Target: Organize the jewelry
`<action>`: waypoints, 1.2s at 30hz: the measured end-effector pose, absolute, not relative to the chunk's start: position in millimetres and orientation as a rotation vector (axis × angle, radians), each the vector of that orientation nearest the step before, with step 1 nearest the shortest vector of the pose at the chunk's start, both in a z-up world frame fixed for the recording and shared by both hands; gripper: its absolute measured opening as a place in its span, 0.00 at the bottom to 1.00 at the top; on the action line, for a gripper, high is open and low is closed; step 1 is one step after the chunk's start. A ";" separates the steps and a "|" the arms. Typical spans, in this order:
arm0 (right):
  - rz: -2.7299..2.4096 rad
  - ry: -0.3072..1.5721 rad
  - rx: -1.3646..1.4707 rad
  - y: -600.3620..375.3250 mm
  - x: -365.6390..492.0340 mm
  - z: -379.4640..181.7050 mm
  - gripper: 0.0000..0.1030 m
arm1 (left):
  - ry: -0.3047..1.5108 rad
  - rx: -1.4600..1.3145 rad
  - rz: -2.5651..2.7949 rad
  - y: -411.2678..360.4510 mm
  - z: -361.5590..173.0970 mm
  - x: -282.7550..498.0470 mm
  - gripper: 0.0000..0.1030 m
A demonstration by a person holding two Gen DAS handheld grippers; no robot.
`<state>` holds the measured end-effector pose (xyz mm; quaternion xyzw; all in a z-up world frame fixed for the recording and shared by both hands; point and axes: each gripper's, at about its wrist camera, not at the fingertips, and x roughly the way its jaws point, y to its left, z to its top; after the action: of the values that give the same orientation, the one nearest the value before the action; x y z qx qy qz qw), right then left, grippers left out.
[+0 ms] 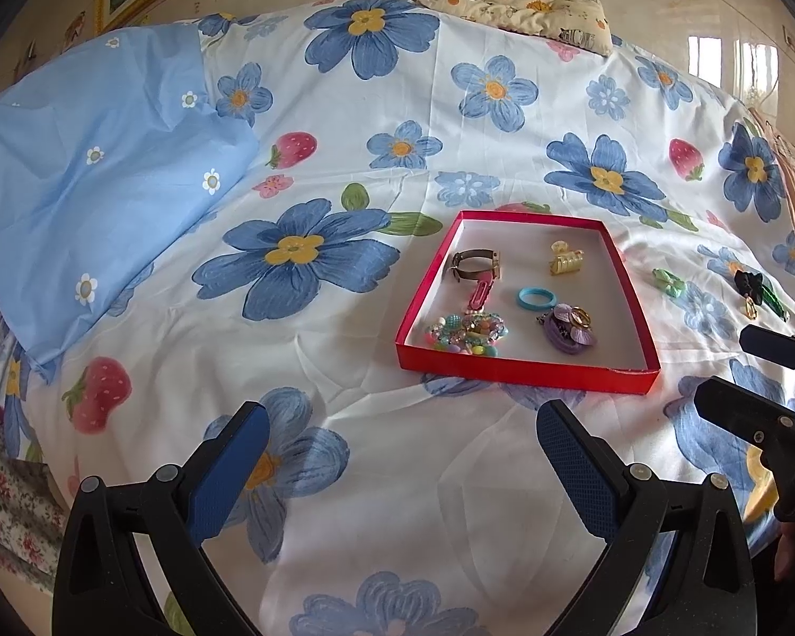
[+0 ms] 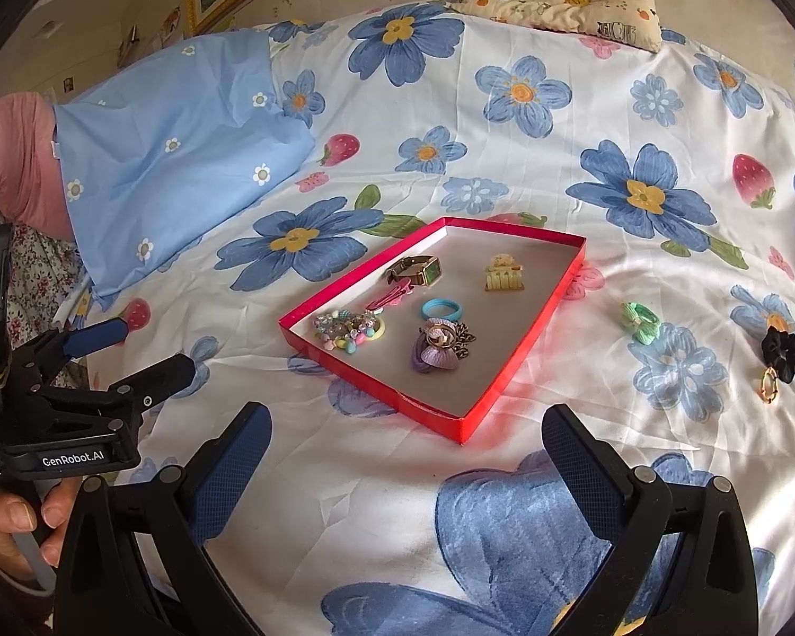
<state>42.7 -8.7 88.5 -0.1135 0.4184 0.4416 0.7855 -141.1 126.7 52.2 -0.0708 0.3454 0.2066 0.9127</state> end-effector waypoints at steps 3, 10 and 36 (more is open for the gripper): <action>0.952 0.902 -0.245 -8.4 42.6 88.5 1.00 | 0.713 -0.145 0.424 126.5 51.6 -141.1 0.99; 0.952 0.902 -0.244 -8.5 42.8 88.2 1.00 | 0.717 -0.139 0.424 127.3 49.5 -139.3 0.99; 0.948 0.919 -0.237 -2.8 48.5 81.3 1.00 | 0.727 -0.132 0.410 131.8 45.3 -122.7 0.99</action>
<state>48.5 -2.8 81.3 -0.1100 0.4260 0.4393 0.7833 -122.7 131.8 45.2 -0.0640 0.3529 0.1989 0.9120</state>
